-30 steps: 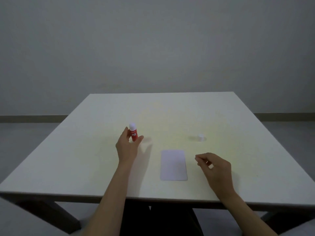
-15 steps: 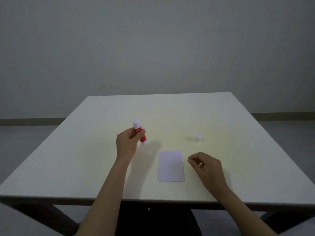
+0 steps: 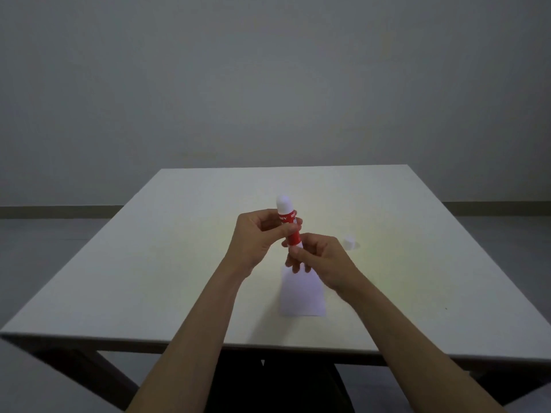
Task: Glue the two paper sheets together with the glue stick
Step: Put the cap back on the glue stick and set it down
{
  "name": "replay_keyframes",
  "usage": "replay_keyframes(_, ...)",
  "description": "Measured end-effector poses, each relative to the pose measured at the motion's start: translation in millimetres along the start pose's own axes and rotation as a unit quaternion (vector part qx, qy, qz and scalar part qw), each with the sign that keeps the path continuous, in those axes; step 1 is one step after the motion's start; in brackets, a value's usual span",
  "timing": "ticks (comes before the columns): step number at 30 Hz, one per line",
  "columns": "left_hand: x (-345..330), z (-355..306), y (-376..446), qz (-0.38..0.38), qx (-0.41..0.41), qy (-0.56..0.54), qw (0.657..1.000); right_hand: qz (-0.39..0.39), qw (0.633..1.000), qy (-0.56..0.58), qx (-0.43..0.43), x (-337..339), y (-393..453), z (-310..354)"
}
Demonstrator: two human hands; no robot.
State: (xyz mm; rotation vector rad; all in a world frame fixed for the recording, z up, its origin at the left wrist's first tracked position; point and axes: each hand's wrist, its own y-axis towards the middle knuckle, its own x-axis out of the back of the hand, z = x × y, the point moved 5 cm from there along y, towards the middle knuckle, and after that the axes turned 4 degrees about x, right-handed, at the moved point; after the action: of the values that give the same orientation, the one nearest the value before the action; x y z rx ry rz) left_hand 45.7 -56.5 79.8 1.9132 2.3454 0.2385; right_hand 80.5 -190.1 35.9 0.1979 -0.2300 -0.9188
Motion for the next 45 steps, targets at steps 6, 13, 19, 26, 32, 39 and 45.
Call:
replay_keyframes(6, -16, 8, -5, -0.066, 0.004, 0.003, 0.998, -0.271, 0.932, -0.24, -0.011, -10, -12, -3)
replay_keyframes(13, -9, 8, -8, -0.022, 0.04, -0.038, 0.998, 0.165, 0.967, 0.167, -0.102, -5, -10, -3)
replay_keyframes(19, -5, 12, -9, -0.096, 0.044, -0.03, 0.994, 0.016, 0.999, -0.022, -0.038, 6, -2, 2)
replay_keyframes(26, -18, 12, -10, -0.2, 0.033, 0.036, 0.979, -0.324, 0.906, -0.272, -0.018, -9, -11, 8)
replay_keyframes(32, 0, 14, -16, -0.243, 0.022, 0.115, 0.963, -0.159, 0.889, -0.424, 0.072, -10, 6, -2)
replay_keyframes(39, 26, 14, -17, -0.186, -0.022, 0.27, 0.945, -0.033, 0.741, -0.651, -0.159, 90, 6, -60)
replay_keyframes(45, 19, 11, -16, -0.171, -0.042, 0.318, 0.931, -0.126, 0.861, -0.491, -0.043, 80, 2, -45)
